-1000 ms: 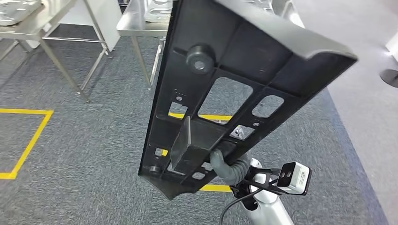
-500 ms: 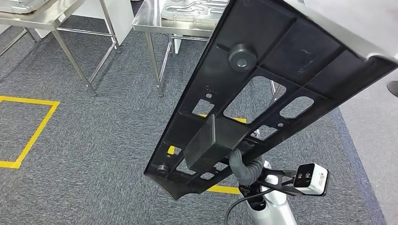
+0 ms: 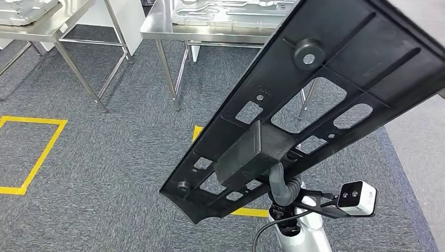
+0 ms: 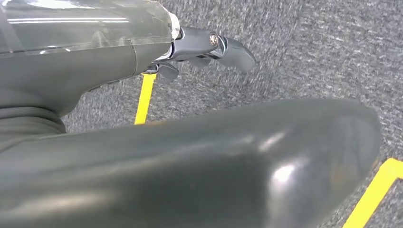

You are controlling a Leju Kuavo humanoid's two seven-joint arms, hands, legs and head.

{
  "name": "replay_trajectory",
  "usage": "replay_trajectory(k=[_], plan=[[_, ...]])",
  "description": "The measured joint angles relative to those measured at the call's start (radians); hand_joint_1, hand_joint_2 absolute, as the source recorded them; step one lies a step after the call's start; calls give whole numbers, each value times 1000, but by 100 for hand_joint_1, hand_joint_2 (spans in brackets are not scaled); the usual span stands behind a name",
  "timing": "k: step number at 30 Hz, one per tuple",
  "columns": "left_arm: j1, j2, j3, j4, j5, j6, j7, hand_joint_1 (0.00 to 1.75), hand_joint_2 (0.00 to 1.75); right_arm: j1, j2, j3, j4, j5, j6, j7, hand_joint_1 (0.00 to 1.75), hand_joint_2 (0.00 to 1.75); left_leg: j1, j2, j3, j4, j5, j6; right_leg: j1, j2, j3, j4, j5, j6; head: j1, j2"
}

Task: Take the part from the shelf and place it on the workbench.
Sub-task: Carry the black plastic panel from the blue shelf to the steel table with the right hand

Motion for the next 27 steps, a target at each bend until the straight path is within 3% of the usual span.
replay_trajectory(k=[1, 2, 5, 7, 9, 11, 13, 15, 16, 17, 18, 19, 21, 23, 25, 27], plan=[[1, 0, 1, 0, -1, 0, 0, 0, 0, 1, 0, 0, 0, -1, 0, 0, 175, 175, 1, 0, -12, 25, -1, -2, 0, 5, 0, 1, 0, 0, 0, 0], [2, 1, 3, 0, -2, 1, 0, 0, 0, 1, 0, 0, 0, -3, 0, 0, 175, 175, 2, 0, -4, 8, 19, -3, 0, 10, 0, 4, -1, 2, 0, 0], [2, 2, 7, 0, -4, 1, 0, 0, 0, 1, 0, 0, 0, -9, 0, 0, 175, 175, 7, -20, 89, -184, 107, 0, 0, 29, -2, 15, -7, 10, 0, 0], [2, 2, 7, 0, -5, 1, 0, 0, 0, 1, 0, 0, 0, -10, 0, 0, 175, 175, 6, -30, 118, -245, 119, 9, 2, 40, -8, 21, -8, 20, 0, 0], [1, 2, 8, 0, -5, 1, 0, 0, 0, 1, 0, -1, 0, -12, -1, 0, 175, 175, 4, -22, 117, -246, 121, 22, 2, 48, -12, 21, -7, 31, 0, 0], [0, 2, 8, 0, -5, 1, -1, 0, 0, 1, 0, -2, 0, -15, -2, 0, 175, 175, 5, -12, 118, -251, 125, 36, 1, 40, -20, 40, -21, 41, 0, 0], [-2, 1, 8, 0, -5, 2, -2, 0, 0, 0, 0, -3, -1, -18, -2, 0, 175, 175, 6, 0, 118, -254, 128, 46, -1, 20, -63, 134, -75, 50, 0, 0], [-1, 2, 9, 0, -5, 2, -2, 0, 0, 3, 0, -4, -1, -24, -2, 0, 175, 175, 4, 13, 116, -254, 127, 49, -3, 11, -130, 271, -134, 56, 0, 0], [0, 2, 9, 0, -5, 2, -2, 0, 0, 4, 0, -5, -1, -27, -2, 0, 175, 175, 4, 20, 116, -254, 127, 50, -4, 10, -149, 307, -140, 57, 0, 0], [0, 2, 9, 0, -6, 2, -4, 0, 0, 5, 0, -6, 0, -29, -2, 0, 175, 175, 3, 26, 116, -254, 126, 49, -5, 9, -150, 306, -127, 56, 0, 0], [0, 2, 10, 0, -6, 2, -5, 0, 0, 5, 0, -6, 0, -30, -3, 0, 175, 175, 3, 31, 117, -253, 126, 48, -6, 6, -128, 261, -96, 53, 0, 0], [-1, 2, 11, 0, -8, 2, -8, 0, 0, 5, 0, -7, -1, -29, -5, 0, 175, 175, 2, 36, 119, -253, 125, 47, -5, -3, -90, 187, -58, 48, 0, 0], [-2, 1, 13, 0, -12, 1, -12, 0, 0, 4, 0, -8, -5, -21, -10, 0, 175, 175, -1, 42, 122, -252, 123, 40, 3, -29, -25, 57, -14, 36, 0, 0], [-2, 1, 14, 0, -14, 1, -15, 0, 0, 3, 1, -11, -12, -14, -11, 0, 175, 175, -3, 50, 124, -253, 122, 30, 11, -37, -10, 19, -11, 28, 0, 0], [-3, 1, 15, 0, -15, 1, -15, 0, 0, 3, 2, -14, -17, -11, -11, 0, 175, 175, -3, 56, 126, -254, 120, 18, 8, -25, -10, 13, -5, 19, 0, 0], [-4, 1, 15, 0, -16, 1, -16, 0, 0, 2, 6, -15, -20, -9, -11, 0, 175, 175, -2, 40, 111, -215, 91, 9, 1, -18, -6, 2, 2, 7, 0, 0]])
